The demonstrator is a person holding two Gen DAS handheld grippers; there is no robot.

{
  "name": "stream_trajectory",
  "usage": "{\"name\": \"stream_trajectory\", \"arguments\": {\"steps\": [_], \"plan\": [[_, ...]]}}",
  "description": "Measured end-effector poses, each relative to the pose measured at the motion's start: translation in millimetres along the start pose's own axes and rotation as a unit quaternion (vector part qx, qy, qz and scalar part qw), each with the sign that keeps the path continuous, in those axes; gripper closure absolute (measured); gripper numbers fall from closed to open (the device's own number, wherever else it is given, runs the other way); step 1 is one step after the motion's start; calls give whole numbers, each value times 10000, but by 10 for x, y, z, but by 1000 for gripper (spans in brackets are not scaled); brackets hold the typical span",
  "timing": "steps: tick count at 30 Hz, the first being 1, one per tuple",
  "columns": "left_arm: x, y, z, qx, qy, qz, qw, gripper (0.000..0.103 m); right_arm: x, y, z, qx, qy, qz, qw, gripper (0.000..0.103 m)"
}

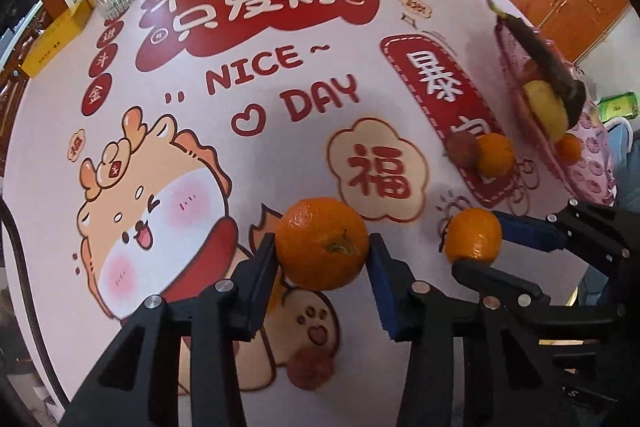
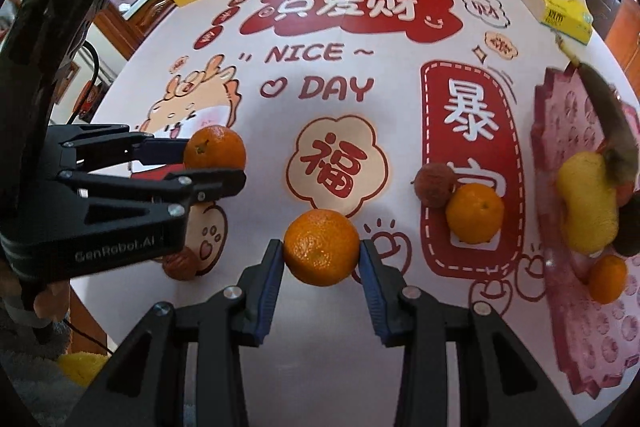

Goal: Organize fruits
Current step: 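Grasp a mandarin with the right tool while the left tool grasps another mandarin, then carry both held mandarins into the pink bowl and open both tools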

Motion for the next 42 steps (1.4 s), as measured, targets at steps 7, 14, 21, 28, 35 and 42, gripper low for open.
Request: {"name": "stream_trajectory", "arguments": {"steps": [7,14,21,28,35,42], "plan": [[-160,-101,472,-366,-91,50,9993,60,73,-41,387,-202,-48,435,9988,64],[-553,-324,1031,-915,-89,11,9958,60,31,-81,962,-623,-62,832,9946,64],[-1079,-631,1539,-1465,53,-102,9891,60,-287,-69,1685,-1281,114,885,9877,64],[-1738,-900,1781,-1761,242,-263,9837,60,-879,37,2249,-1749,516,581,9815,64],[-2329,-1013,1583,-1639,236,-464,9851,60,-1632,224,2538,-1869,892,16,9783,64],[-2790,-962,1193,-1309,255,-652,9889,60,-2085,393,2478,-1606,1054,-200,9812,64]]}}
Point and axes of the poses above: each gripper's, at about its wrist camera, not at the fingertips, and z roughly against the way its jaws point, x to its left, y to its underside, the point moved 7 cm from there along -z, roughly the way its jaws point, and after that the axes turned 11 degrees about -y, right-handed, at the moved point
